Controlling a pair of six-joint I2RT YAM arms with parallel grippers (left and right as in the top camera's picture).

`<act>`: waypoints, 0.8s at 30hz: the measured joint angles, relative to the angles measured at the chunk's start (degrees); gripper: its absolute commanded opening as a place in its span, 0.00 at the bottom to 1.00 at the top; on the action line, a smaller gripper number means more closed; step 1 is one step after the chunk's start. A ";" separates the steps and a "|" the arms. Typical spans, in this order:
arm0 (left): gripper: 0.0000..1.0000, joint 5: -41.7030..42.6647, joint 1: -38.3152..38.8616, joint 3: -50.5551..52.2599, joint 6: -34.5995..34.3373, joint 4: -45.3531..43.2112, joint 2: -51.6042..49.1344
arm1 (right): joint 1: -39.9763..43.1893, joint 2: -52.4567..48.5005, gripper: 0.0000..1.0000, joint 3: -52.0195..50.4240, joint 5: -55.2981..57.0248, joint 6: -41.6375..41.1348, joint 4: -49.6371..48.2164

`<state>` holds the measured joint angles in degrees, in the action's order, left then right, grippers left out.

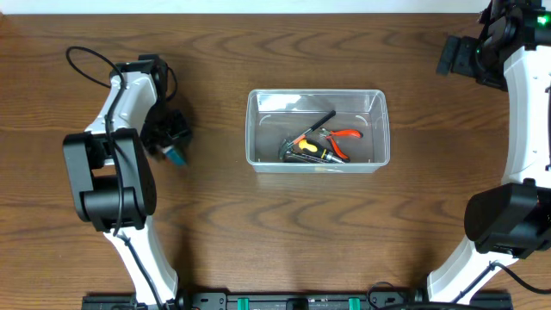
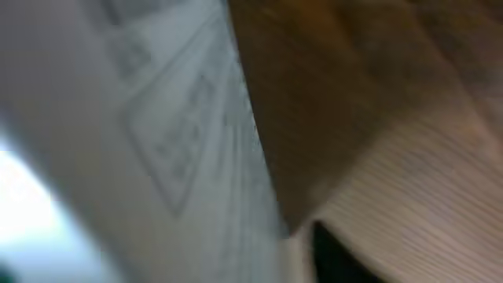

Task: Pack container
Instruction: 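Move the left gripper back over the blue-white box, then close the left gripper on the box and lift it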

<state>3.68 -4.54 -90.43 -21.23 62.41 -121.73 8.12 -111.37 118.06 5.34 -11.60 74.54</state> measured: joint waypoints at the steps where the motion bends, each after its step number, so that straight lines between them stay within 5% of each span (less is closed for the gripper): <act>1: 0.18 0.50 -0.02 0.00 -0.04 -0.26 0.00 | 0.00 0.00 0.99 0.00 0.00 0.00 0.00; 17: 0.12 3.08 -2.89 -0.20 0.00 1.84 2.58 | 0.00 0.00 0.99 0.00 0.00 0.00 0.00; 24: 0.12 4.13 -2.84 -0.33 0.44 -1.57 16.87 | 0.02 0.00 0.99 0.00 0.00 0.02 0.00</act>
<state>7.81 -7.38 -90.76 -20.80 60.84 -104.86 8.14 -111.37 118.06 5.34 -11.57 74.54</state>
